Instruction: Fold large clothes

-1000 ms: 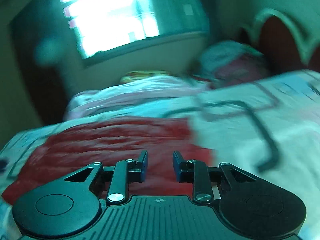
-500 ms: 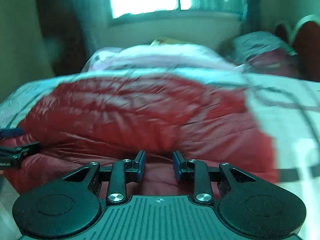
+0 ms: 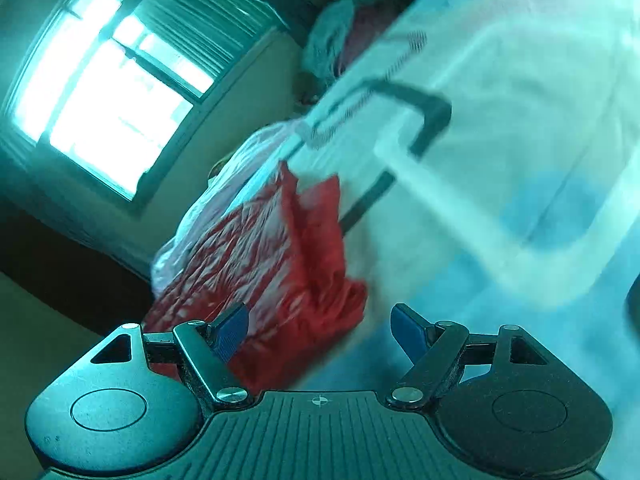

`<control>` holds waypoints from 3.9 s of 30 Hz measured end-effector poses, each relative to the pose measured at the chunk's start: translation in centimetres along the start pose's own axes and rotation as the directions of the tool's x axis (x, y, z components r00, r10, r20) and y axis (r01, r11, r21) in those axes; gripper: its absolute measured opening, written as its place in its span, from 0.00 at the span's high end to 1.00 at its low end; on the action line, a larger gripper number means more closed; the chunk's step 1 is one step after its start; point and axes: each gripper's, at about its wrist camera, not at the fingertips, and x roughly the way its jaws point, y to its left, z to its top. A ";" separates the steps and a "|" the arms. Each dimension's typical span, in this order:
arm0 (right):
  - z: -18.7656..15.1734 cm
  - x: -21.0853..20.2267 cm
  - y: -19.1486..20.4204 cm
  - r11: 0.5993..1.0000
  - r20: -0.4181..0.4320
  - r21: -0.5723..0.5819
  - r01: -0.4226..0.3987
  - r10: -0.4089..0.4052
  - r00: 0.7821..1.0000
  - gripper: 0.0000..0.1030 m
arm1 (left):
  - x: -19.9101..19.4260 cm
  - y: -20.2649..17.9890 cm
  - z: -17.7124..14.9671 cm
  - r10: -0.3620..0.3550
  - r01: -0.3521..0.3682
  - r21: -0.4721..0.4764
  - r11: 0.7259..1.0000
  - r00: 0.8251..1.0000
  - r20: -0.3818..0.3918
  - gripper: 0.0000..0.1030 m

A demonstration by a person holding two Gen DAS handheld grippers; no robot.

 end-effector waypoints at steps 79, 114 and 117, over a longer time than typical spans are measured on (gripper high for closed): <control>-10.8 -20.1 -6.6 0.962 0.044 -0.195 0.190 -0.185 0.982 0.13 | -19.3 5.5 -16.4 0.042 -0.035 -0.058 0.998 0.992 0.122 0.05; -23.5 -13.1 7.5 0.839 -0.330 -0.535 -0.094 -0.106 0.938 1.00 | -20.0 -0.2 -13.8 -0.083 0.047 0.245 0.968 0.987 0.136 0.84; -25.4 -11.2 6.6 0.830 -0.352 -0.554 -0.064 -0.164 0.921 1.00 | -20.5 -2.1 -14.3 -0.115 0.067 0.341 0.938 0.986 0.122 0.84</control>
